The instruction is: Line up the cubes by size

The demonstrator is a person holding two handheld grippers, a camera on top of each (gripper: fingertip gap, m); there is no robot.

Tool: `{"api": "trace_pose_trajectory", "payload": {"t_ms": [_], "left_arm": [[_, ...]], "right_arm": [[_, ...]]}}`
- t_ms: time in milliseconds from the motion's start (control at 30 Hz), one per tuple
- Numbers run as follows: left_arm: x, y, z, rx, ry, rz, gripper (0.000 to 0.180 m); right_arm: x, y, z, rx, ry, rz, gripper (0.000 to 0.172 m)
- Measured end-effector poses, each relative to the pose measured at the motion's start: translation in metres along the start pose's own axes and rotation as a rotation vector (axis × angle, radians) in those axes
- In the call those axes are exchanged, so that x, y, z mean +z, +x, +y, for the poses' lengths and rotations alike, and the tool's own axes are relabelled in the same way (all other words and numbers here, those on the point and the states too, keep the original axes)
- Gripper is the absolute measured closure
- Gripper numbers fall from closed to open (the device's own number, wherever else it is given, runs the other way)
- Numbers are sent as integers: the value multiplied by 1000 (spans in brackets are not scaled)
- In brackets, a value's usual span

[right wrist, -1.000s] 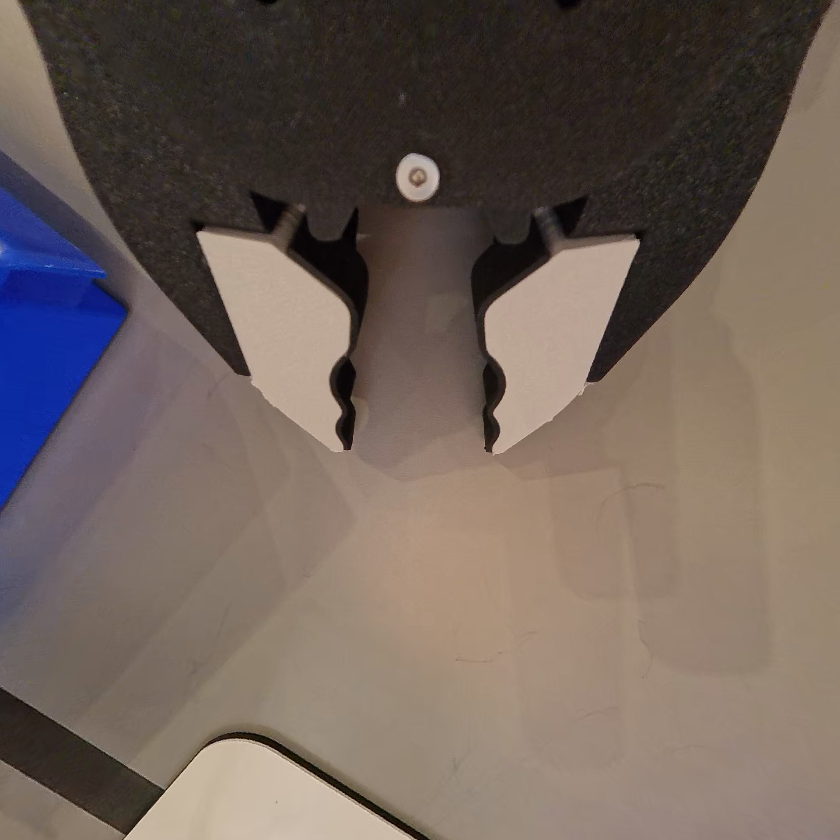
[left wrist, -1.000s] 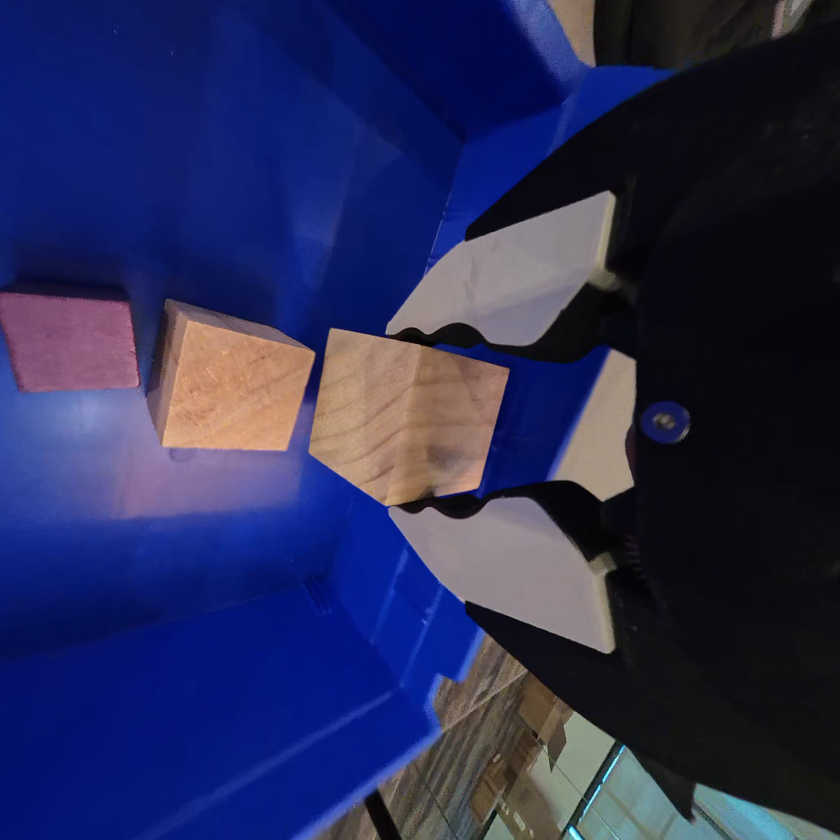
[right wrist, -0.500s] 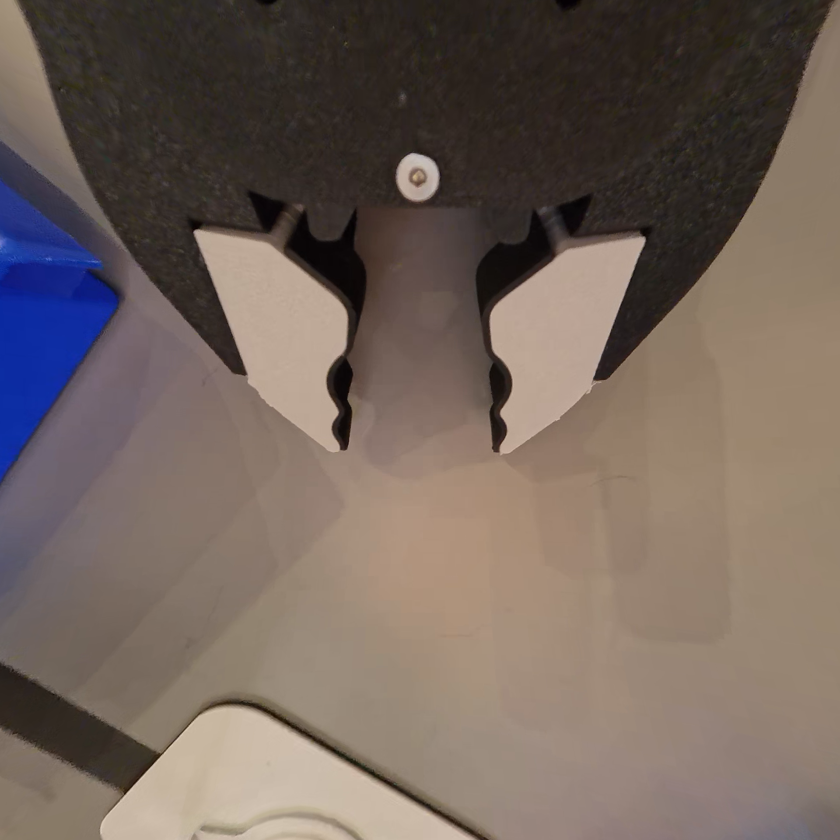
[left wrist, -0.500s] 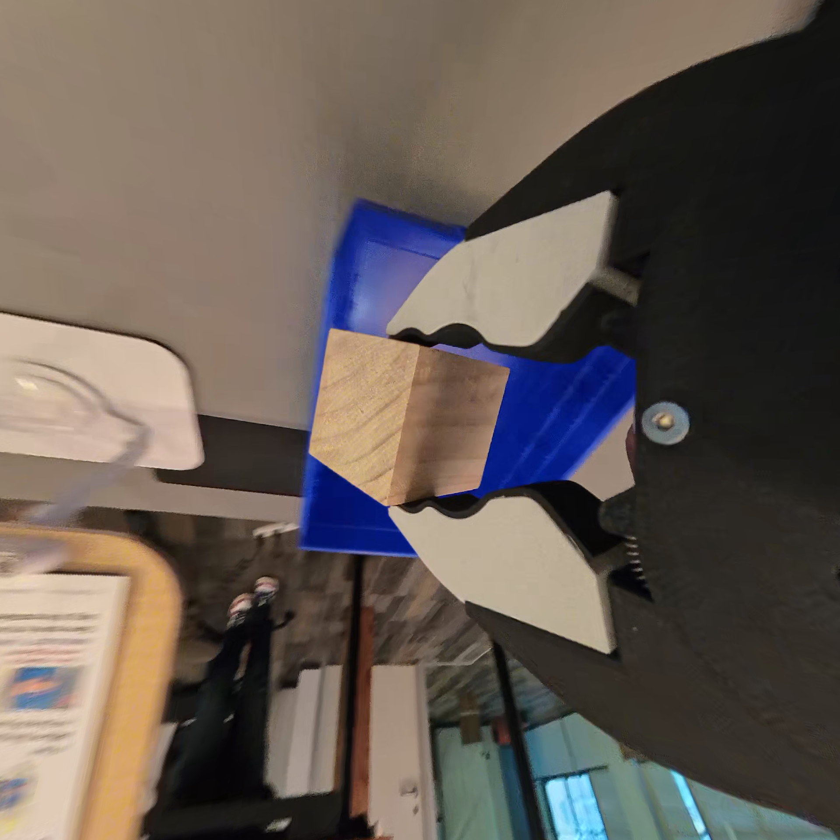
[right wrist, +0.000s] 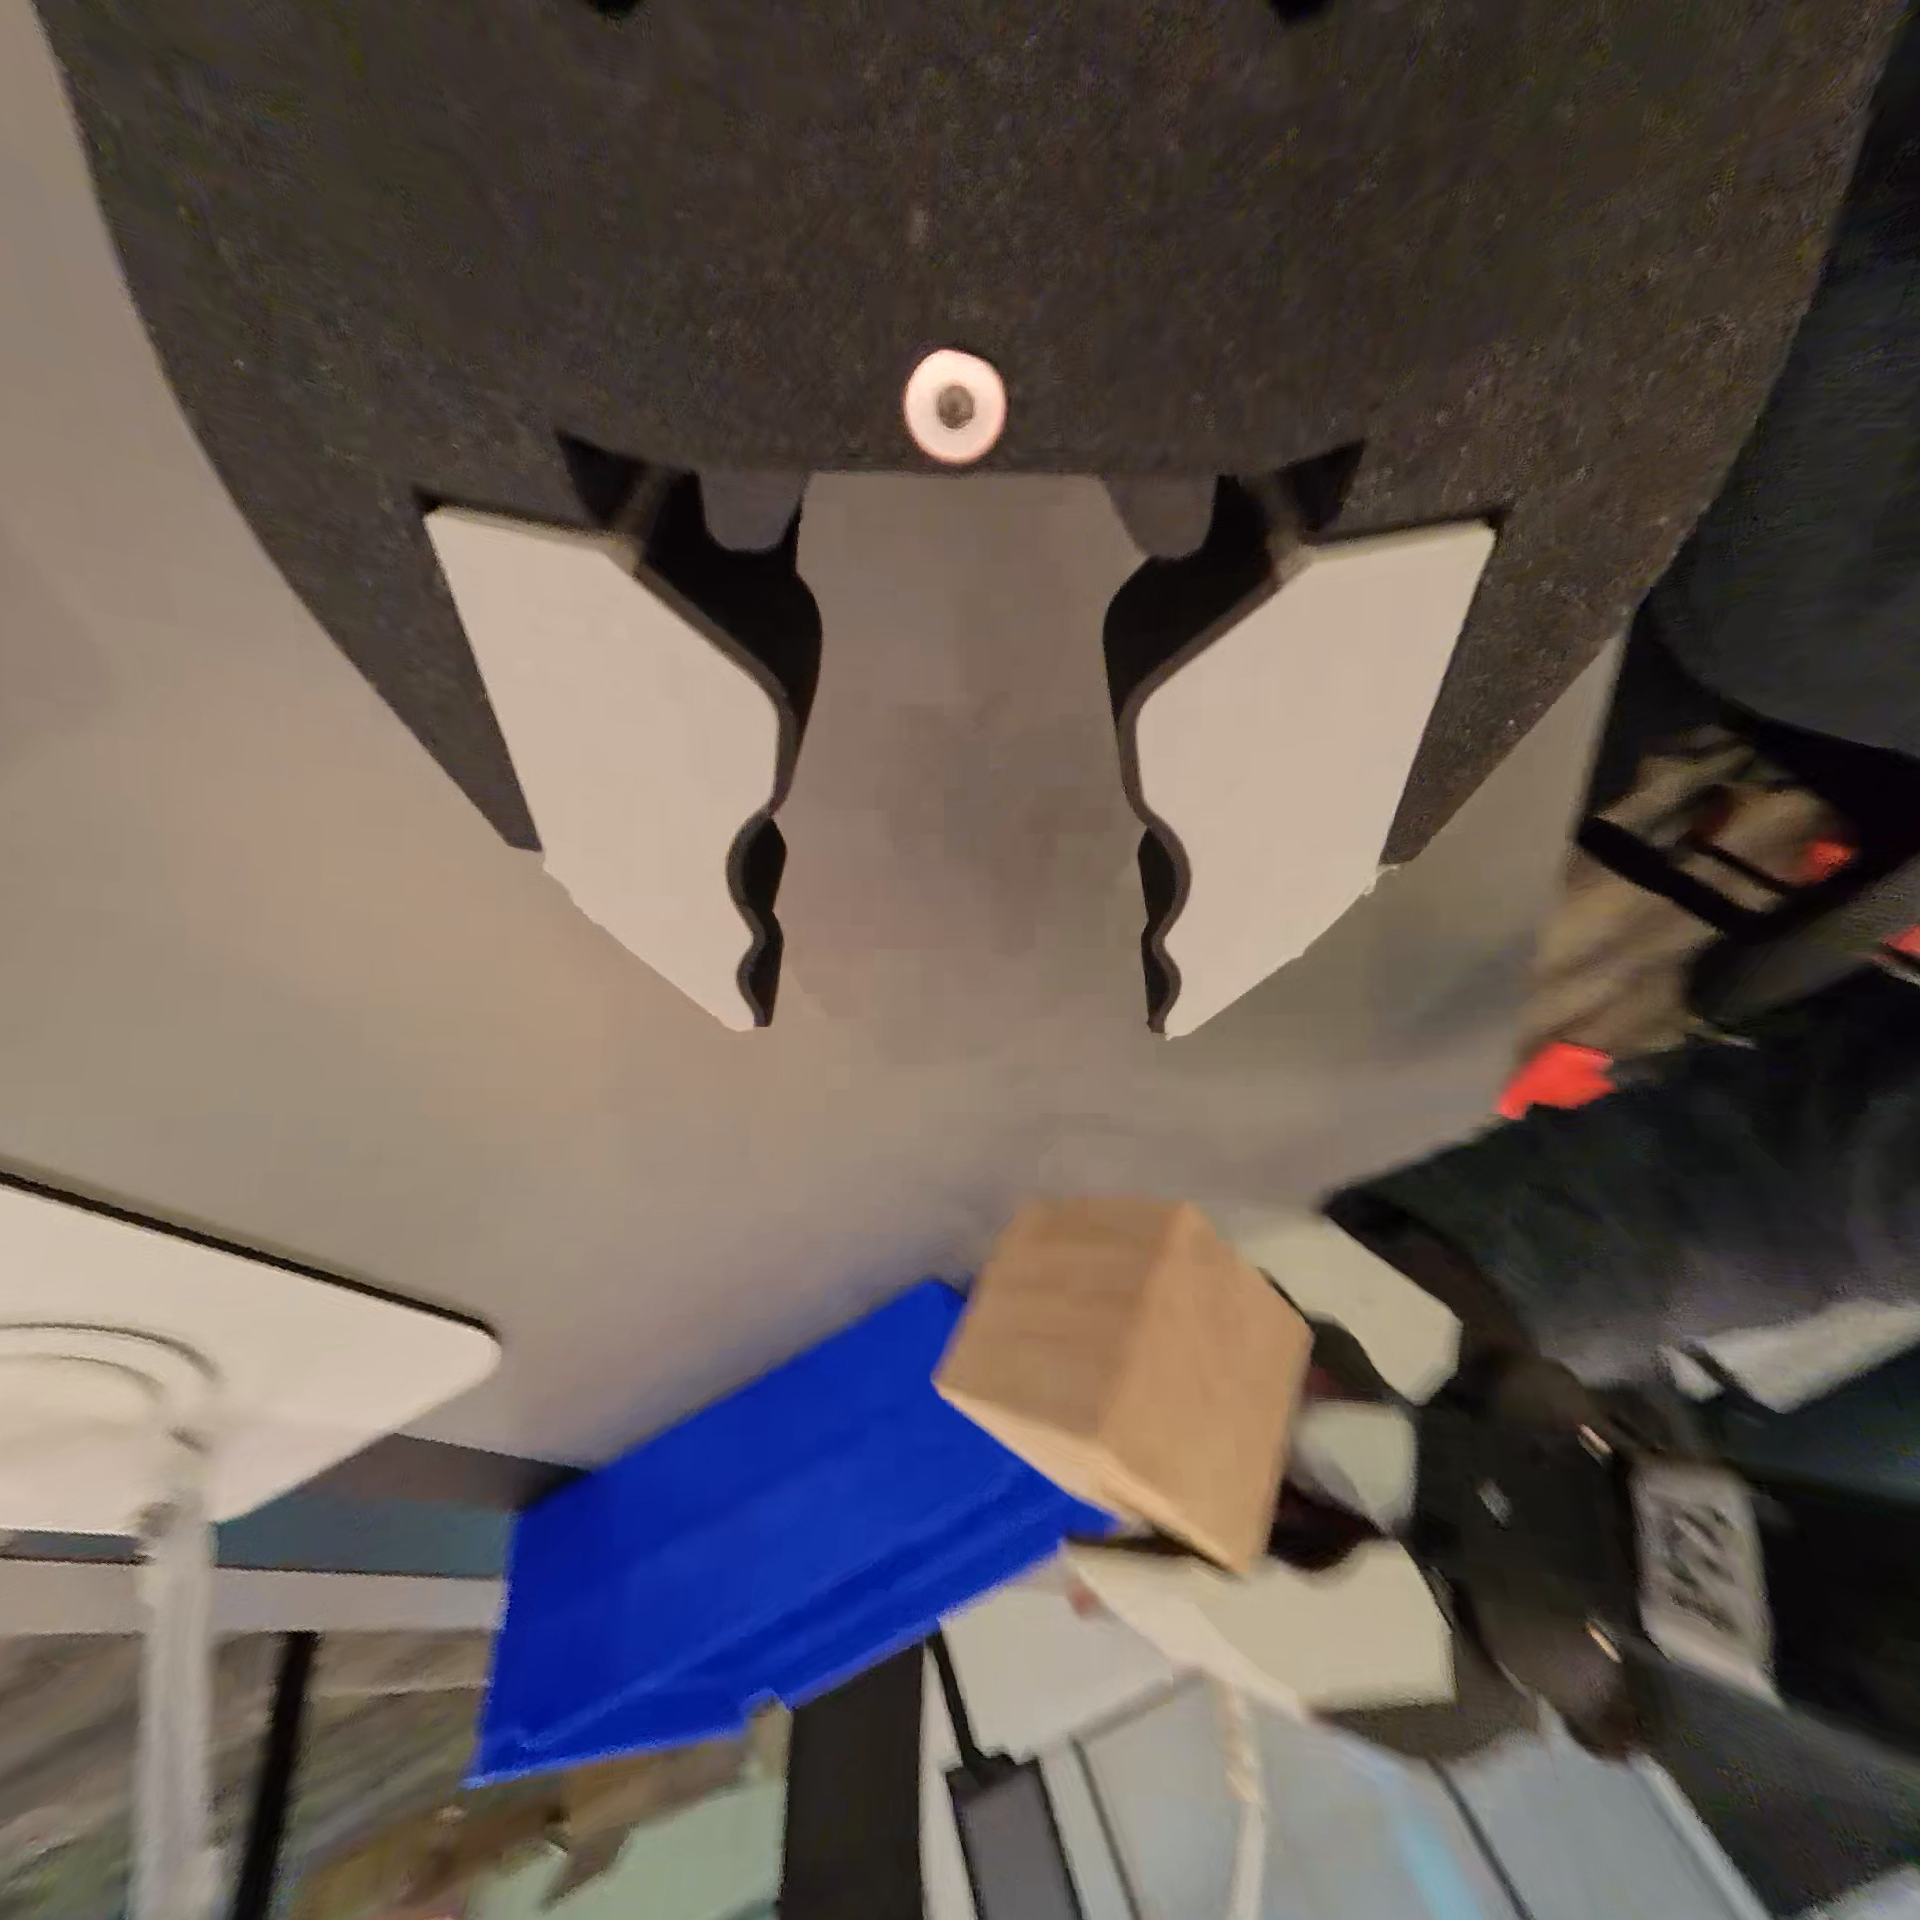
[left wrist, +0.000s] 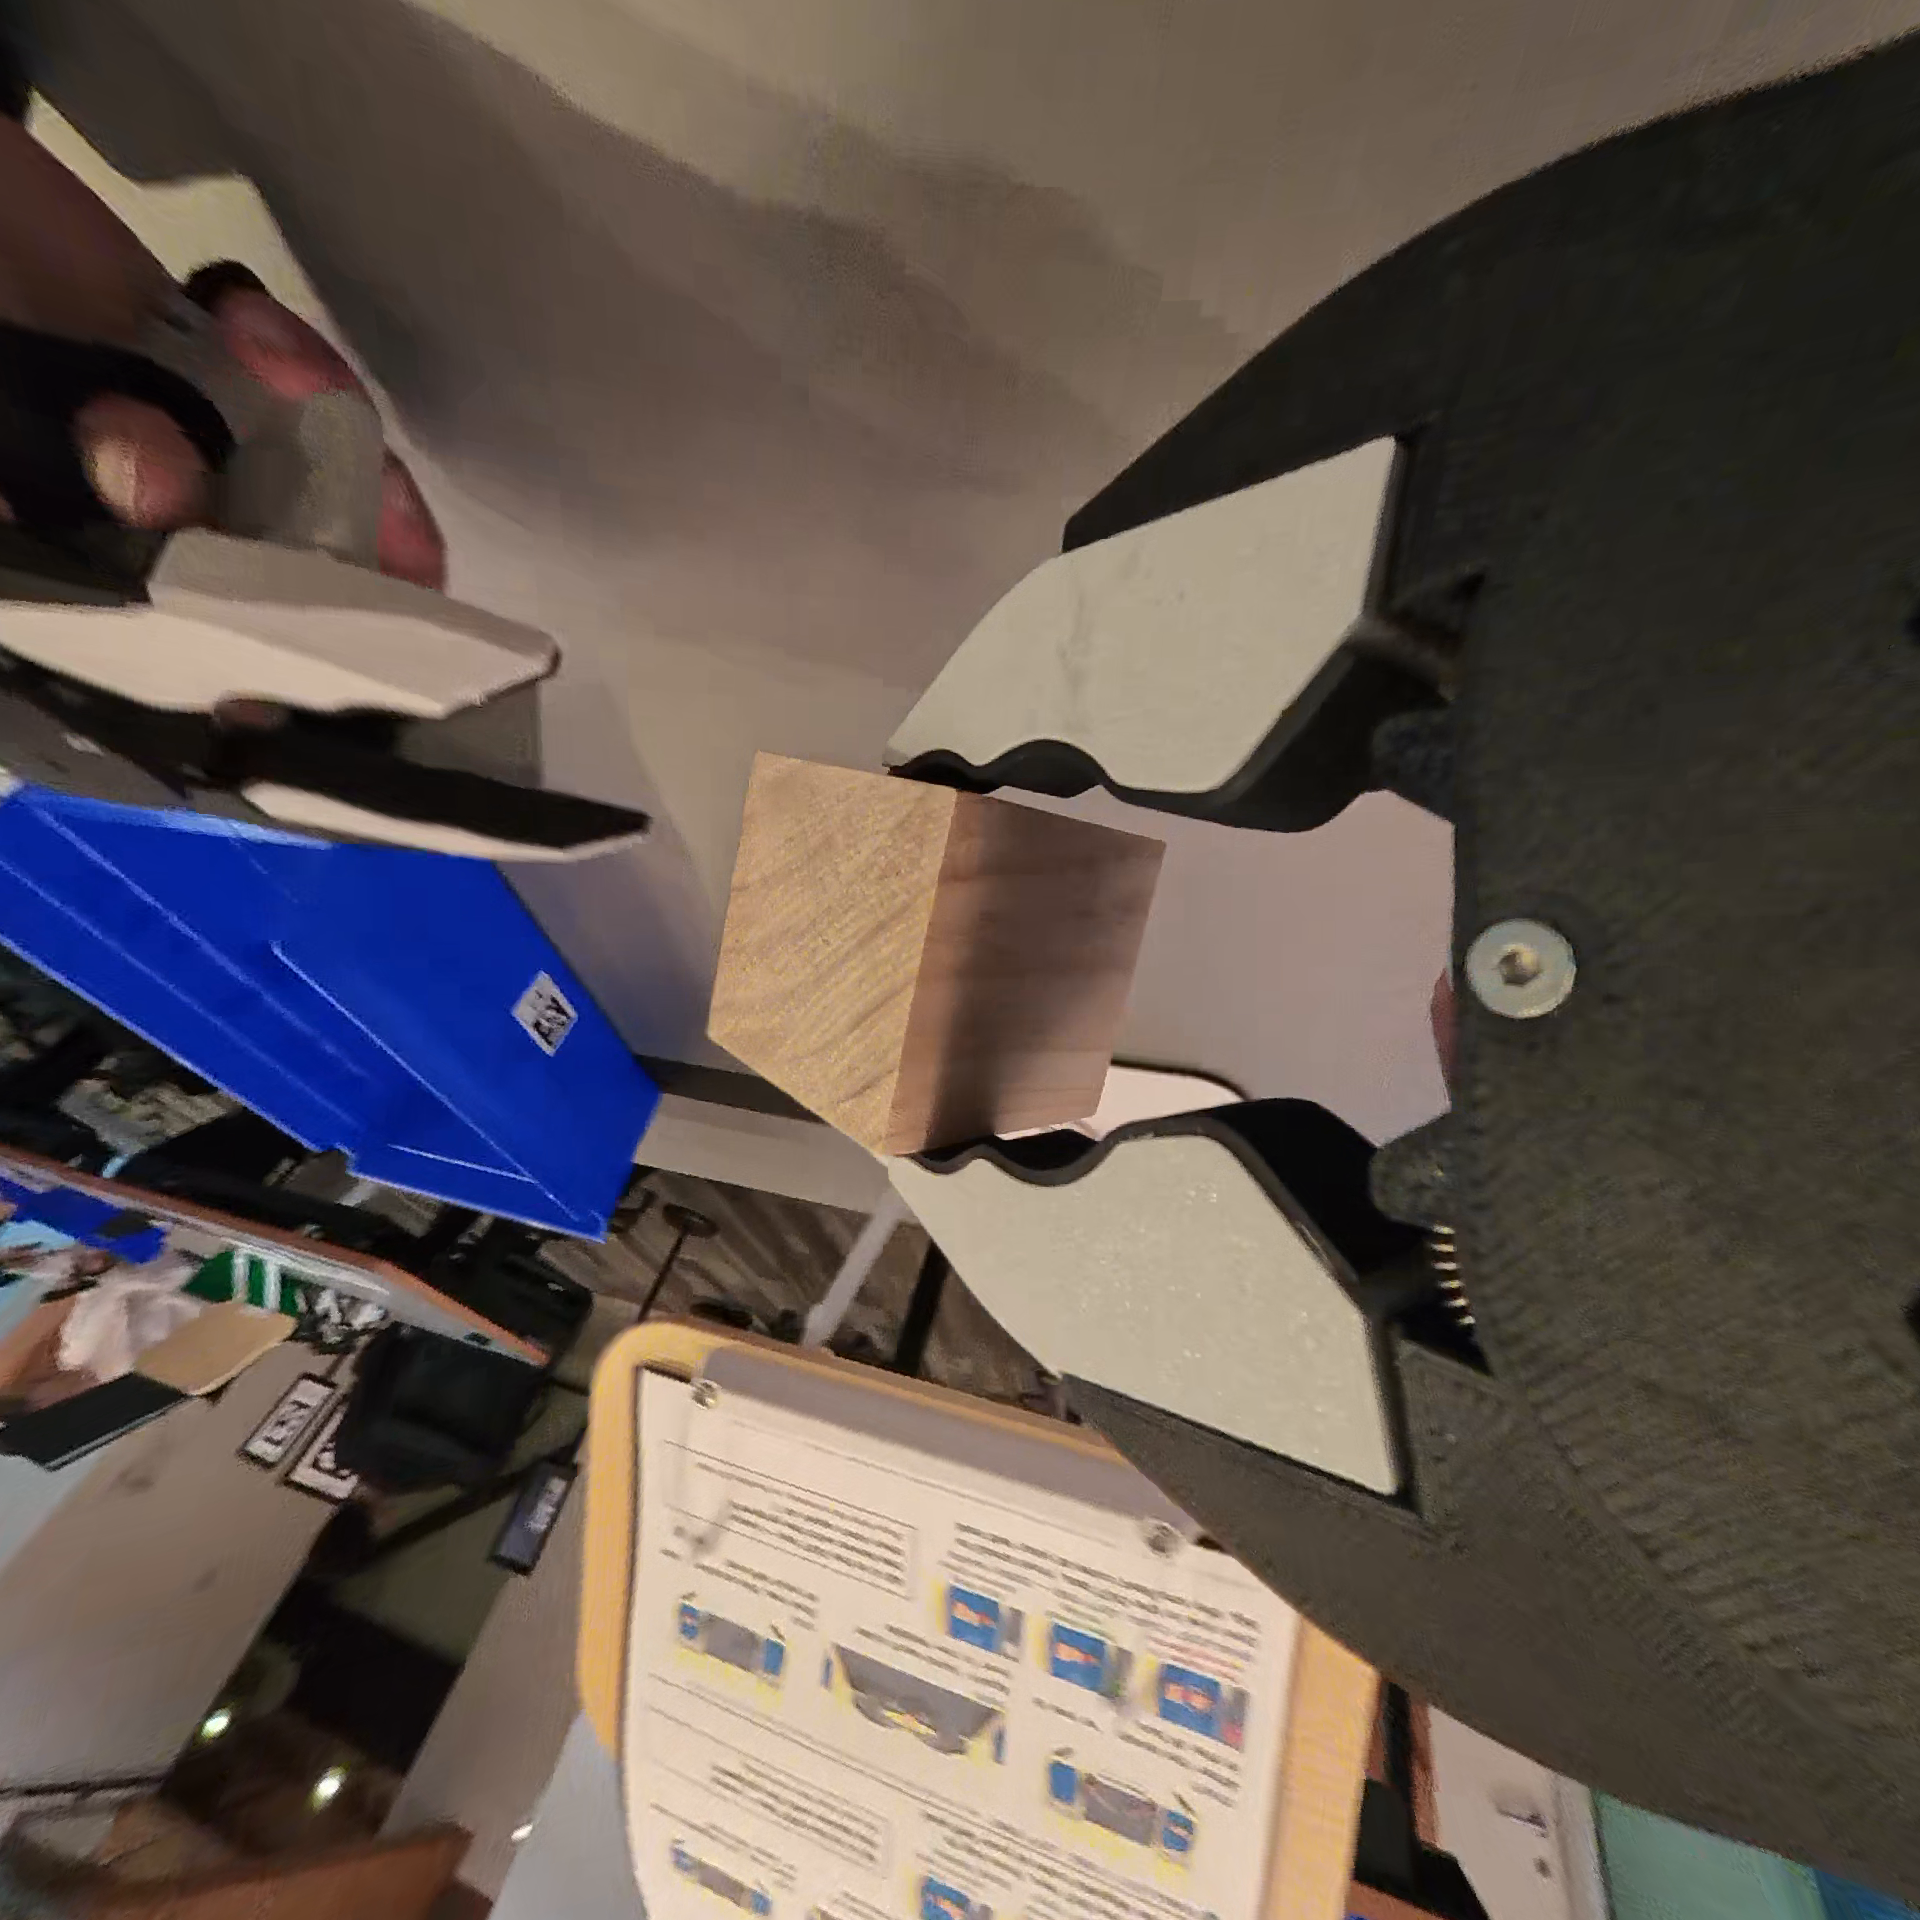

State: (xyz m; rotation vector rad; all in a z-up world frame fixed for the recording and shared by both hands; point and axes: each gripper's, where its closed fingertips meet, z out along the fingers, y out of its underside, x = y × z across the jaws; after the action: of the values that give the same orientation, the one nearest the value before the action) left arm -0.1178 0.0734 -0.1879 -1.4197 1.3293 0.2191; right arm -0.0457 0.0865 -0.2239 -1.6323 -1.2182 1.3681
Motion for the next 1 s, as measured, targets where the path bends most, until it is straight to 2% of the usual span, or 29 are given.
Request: {"api": "trace_pose_trajectory", "payload": {"t_ms": [133,267,400,500,633,767,867,1000], "left_arm": [[12,18,-28,-4,102,10,118],[20,33,-51,20,162,20,118],[26,43,-71,-11,226,27,118],[27,43,-76,-36,247,19,118],[31,44,-76,-35,242,-1,118],[27,36,-79,-105,267,-26,106],[27,30,-68,-197,254,-30,118],[34,33,-44,-271,207,-34,135]], "right_arm": [[-1,-15,-15,105,99,-136,98],[-1,-35,-19,187,123,-309,94],[4,-53,-15,206,108,-404,100],[0,-57,-19,237,148,-444,108],[-3,-54,-18,216,131,-402,109],[-22,-42,-29,118,113,-314,109],[-50,-19,-48,-26,91,-184,109],[-99,34,-79,-205,22,43,109]]}}
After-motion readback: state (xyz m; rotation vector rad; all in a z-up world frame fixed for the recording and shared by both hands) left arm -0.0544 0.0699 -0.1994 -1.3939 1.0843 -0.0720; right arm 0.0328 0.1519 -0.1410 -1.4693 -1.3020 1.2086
